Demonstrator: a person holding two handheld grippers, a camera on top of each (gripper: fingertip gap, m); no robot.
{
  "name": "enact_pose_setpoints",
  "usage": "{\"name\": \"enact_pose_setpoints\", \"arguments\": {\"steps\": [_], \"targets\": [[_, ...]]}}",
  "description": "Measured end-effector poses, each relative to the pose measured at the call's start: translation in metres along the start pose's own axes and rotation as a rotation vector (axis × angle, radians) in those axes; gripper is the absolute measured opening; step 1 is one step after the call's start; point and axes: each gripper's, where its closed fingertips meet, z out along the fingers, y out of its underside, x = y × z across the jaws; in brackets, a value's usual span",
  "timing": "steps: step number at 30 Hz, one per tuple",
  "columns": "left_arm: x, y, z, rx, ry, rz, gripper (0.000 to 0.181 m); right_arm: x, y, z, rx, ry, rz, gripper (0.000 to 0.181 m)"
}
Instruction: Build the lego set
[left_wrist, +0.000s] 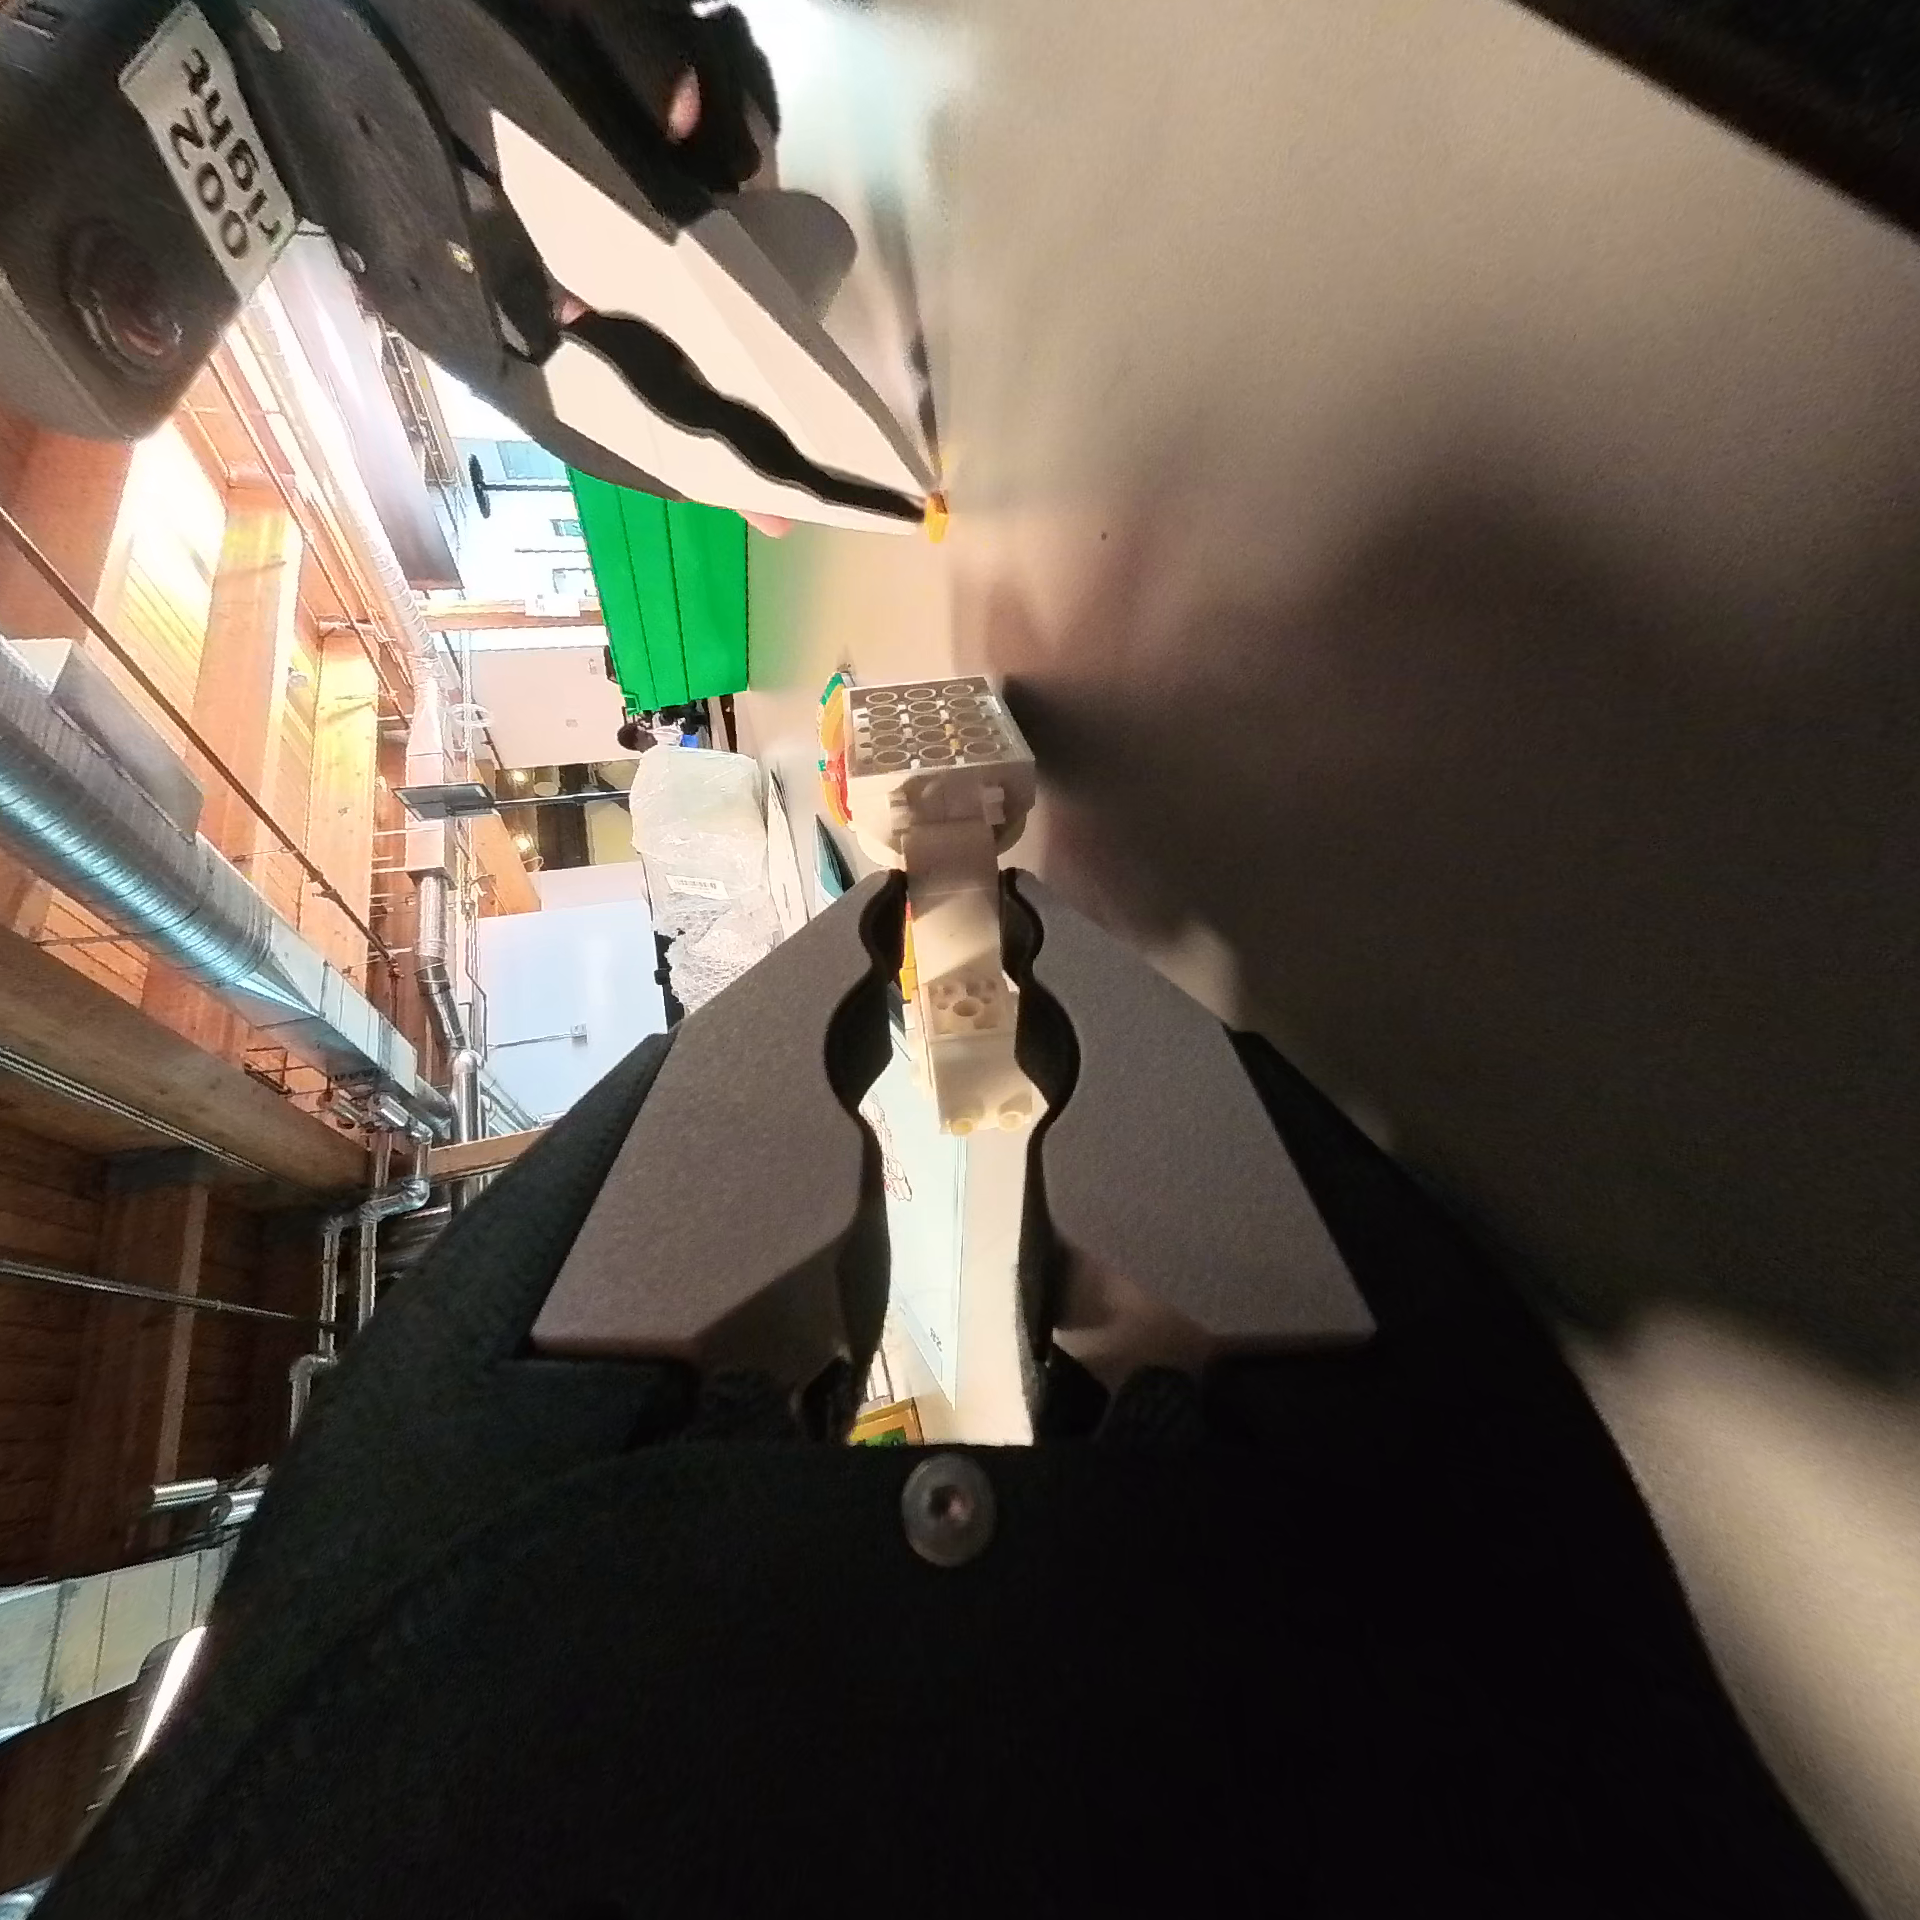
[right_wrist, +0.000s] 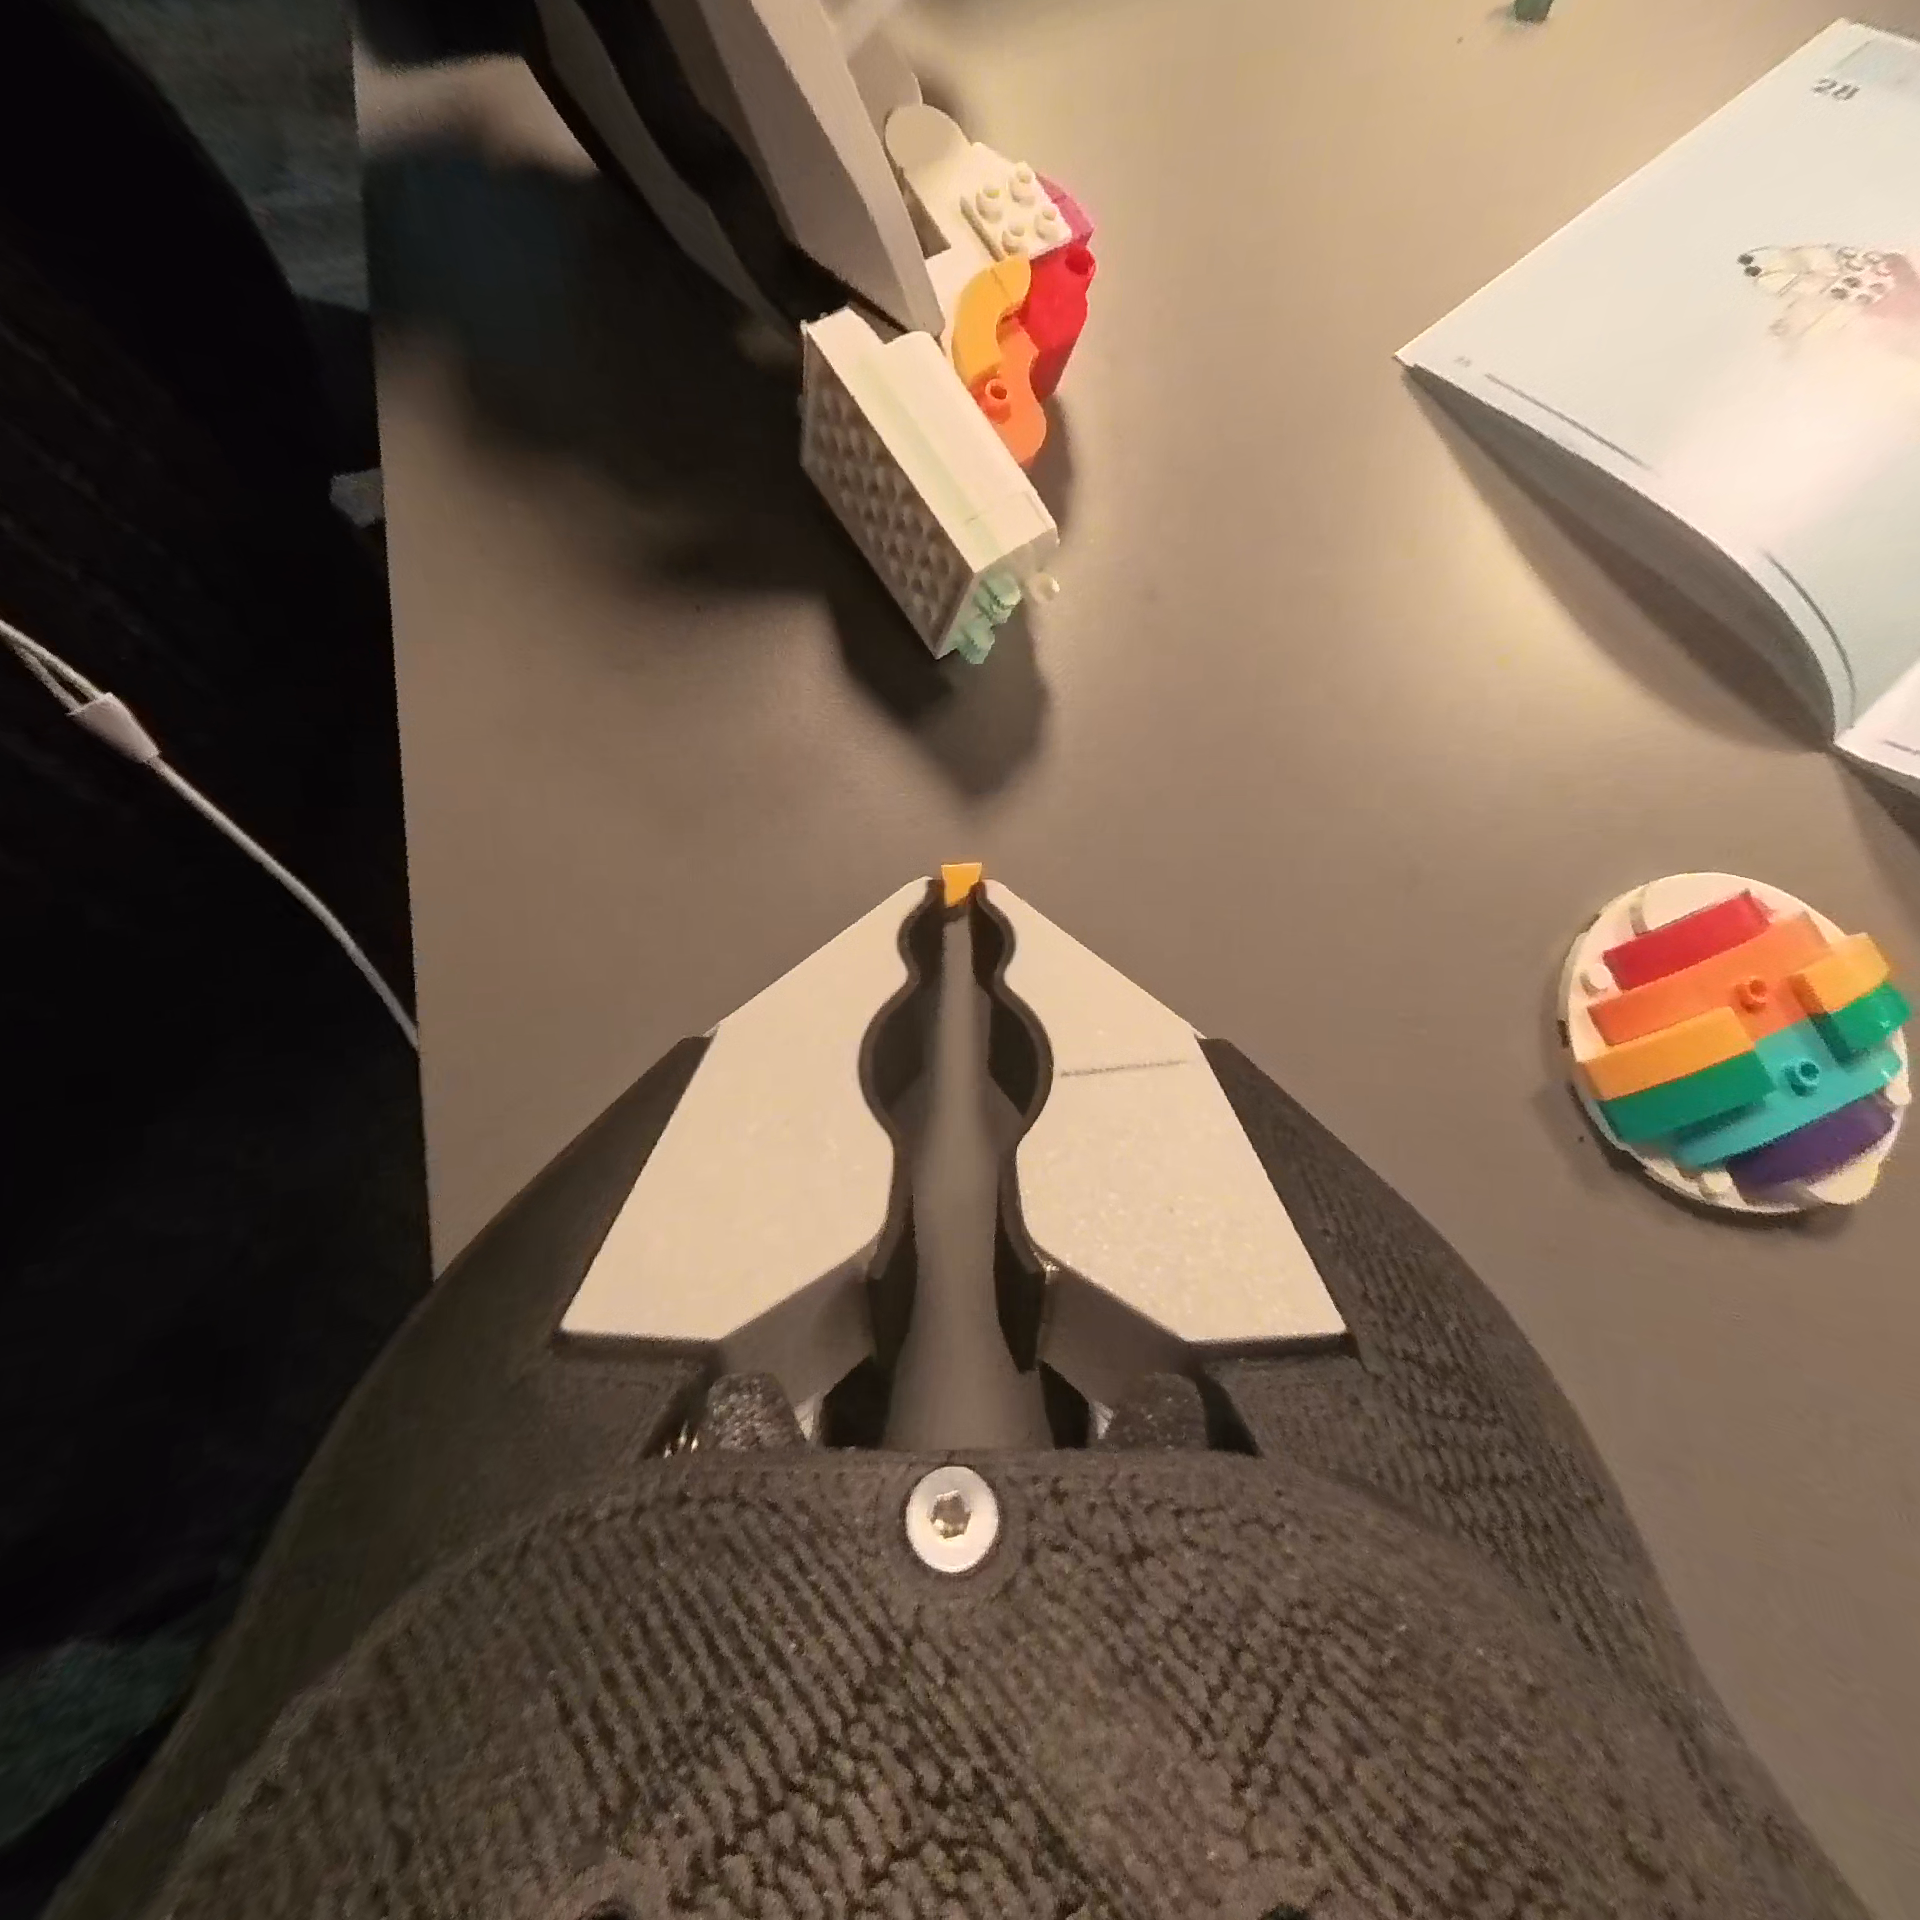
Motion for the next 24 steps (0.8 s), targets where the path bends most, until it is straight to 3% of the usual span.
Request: {"name": "enact_pose_setpoints", "arguments": {"steps": [1, 24], "targets": [[0.0, 0.0001, -0.0001, 0.0, 0.0, 0.0, 0.017, -0.0002, -0.0002, 0.0009, 0.003, 0.001, 0.0, 0.003], [-0.0012, 0.0004, 0.0001, 0.001, 0.0, 0.001, 0.017, -0.0048, -0.0038, 0.005, 0.029, -0.012, -0.073, 0.005]]}}
